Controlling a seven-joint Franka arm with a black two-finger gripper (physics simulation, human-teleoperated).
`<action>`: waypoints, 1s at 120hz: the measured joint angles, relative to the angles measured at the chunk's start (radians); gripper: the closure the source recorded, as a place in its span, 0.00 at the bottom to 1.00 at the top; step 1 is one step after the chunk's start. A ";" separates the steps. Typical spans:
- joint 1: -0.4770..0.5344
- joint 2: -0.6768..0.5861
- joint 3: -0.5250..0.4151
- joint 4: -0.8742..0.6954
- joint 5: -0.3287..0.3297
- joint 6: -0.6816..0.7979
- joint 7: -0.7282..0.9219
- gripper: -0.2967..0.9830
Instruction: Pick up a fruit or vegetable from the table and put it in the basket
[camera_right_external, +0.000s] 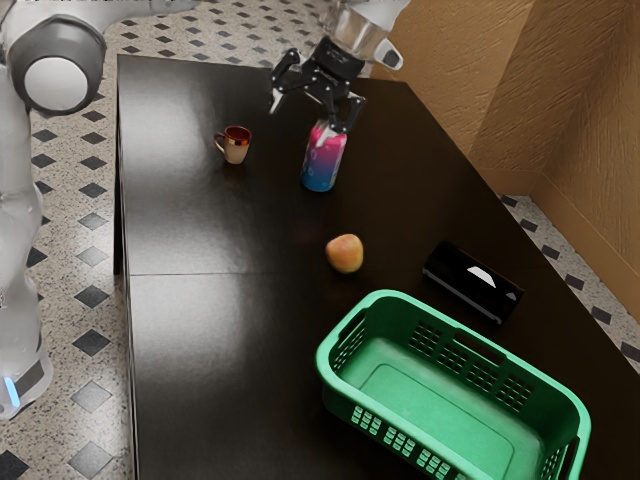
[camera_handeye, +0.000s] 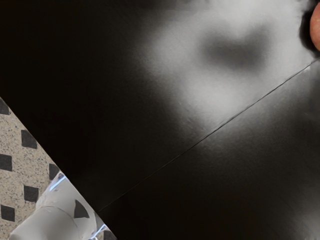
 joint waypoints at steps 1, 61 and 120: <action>0.005 0.005 0.000 -0.001 -0.005 0.015 -0.021 0.23; 0.094 0.251 -0.021 0.020 -0.115 0.471 -0.658 0.23; 0.125 0.306 -0.008 -0.198 -0.220 0.829 -0.659 0.23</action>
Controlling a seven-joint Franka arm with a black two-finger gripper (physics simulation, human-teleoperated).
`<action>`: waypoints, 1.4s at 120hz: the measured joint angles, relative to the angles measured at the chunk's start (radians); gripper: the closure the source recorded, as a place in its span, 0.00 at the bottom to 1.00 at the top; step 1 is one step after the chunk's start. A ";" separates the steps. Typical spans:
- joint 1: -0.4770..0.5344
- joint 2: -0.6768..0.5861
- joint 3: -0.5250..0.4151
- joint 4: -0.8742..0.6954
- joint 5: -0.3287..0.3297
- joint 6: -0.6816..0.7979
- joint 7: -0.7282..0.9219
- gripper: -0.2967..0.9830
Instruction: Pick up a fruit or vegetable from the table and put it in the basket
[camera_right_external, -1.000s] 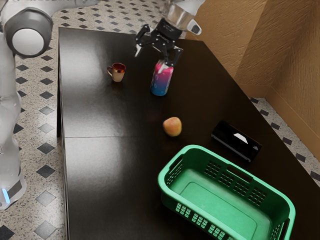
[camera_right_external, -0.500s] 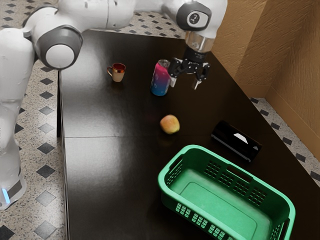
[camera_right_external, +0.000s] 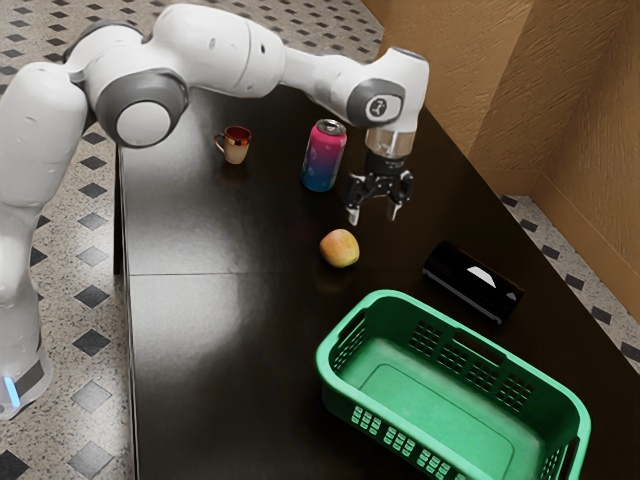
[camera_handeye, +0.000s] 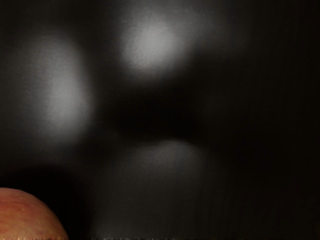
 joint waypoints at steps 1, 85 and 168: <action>-0.001 0.000 0.000 -0.001 -0.001 0.004 0.000 0.23; -0.032 -0.415 -0.022 -0.437 0.004 0.197 -0.080 0.23; 0.006 -0.468 -0.064 -0.578 0.031 0.211 -0.283 0.23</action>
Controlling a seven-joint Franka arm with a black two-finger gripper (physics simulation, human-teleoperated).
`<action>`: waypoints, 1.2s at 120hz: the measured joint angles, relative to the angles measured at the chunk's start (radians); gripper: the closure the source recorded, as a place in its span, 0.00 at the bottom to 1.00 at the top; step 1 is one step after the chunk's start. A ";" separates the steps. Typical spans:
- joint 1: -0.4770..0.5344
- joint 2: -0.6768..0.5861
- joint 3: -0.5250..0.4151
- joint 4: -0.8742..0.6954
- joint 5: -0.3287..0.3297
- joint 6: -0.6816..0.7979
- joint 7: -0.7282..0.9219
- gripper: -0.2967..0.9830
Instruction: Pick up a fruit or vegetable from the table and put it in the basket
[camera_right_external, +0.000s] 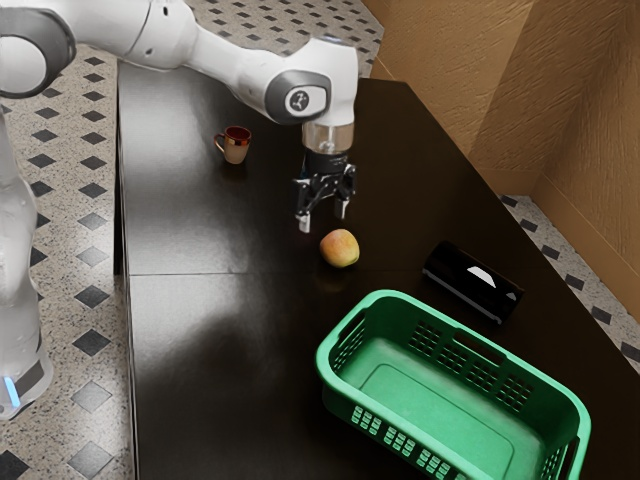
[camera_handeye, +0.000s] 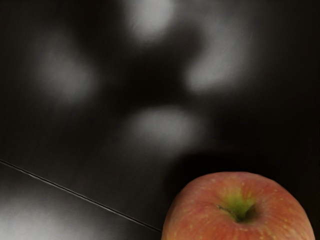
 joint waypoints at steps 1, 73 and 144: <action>0.000 0.001 0.000 0.000 0.001 0.000 -0.001 0.23; -0.046 0.081 -0.003 0.057 0.005 0.052 -0.042 0.23; -0.011 0.079 0.006 0.034 -0.029 0.071 -0.058 0.23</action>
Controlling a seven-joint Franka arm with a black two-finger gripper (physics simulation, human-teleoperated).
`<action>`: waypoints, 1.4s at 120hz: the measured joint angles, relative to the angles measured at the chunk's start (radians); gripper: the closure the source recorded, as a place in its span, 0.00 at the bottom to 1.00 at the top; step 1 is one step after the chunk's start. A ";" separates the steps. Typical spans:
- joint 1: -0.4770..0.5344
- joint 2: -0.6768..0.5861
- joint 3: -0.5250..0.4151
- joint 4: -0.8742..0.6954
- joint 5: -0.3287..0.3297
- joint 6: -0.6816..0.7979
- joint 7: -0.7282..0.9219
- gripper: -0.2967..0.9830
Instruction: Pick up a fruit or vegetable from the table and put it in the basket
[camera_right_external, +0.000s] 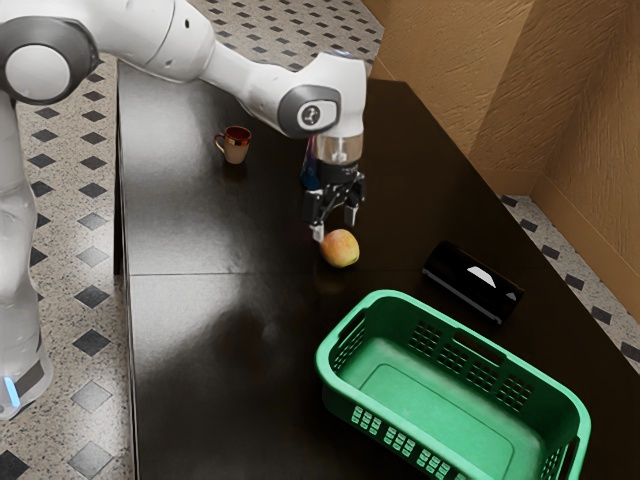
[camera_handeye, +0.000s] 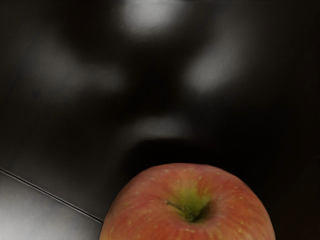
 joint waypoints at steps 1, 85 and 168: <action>0.000 0.000 0.000 0.000 0.000 0.000 0.000 0.23; -0.026 0.059 0.000 -0.008 -0.038 0.042 -0.006 0.23; -0.034 -0.024 0.002 -0.029 -0.072 0.043 -0.014 0.51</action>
